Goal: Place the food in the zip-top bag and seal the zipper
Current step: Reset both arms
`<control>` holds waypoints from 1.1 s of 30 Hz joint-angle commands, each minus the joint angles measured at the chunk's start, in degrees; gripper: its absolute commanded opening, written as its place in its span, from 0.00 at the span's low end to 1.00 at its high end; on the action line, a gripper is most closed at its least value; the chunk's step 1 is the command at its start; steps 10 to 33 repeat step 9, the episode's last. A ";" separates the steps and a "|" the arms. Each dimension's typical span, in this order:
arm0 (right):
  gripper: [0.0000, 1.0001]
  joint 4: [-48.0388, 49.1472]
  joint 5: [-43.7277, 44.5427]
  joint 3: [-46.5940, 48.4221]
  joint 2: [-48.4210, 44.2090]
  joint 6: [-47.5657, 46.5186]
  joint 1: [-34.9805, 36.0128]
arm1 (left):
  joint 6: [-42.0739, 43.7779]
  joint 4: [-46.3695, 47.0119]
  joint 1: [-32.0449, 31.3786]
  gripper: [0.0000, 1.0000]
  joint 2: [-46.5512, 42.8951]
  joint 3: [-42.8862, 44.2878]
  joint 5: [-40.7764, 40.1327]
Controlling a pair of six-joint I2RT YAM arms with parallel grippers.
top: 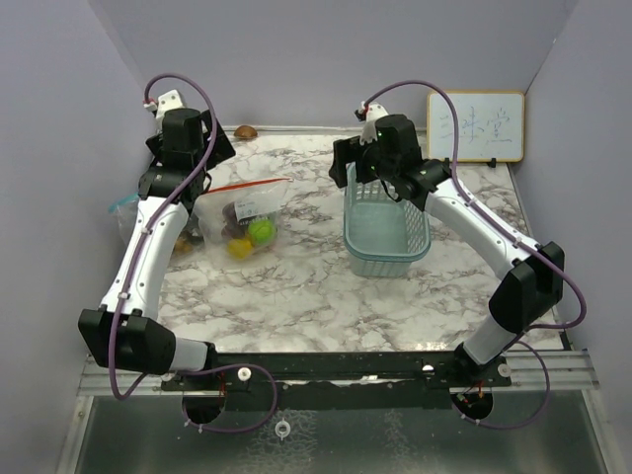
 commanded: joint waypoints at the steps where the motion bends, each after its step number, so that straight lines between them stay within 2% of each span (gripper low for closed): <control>1: 1.00 -0.86 1.95 1.80 -1.11 1.34 0.29 | -2.13 -3.81 0.05 0.99 1.42 3.65 -4.54; 6: 1.00 -1.30 2.51 1.93 -1.07 1.69 0.29 | -1.19 -9.51 -0.02 0.99 5.31 8.54 -6.13; 33: 1.00 -1.54 2.74 2.21 -1.00 1.67 0.29 | 0.12 -8.32 -0.03 0.99 5.09 8.28 -5.75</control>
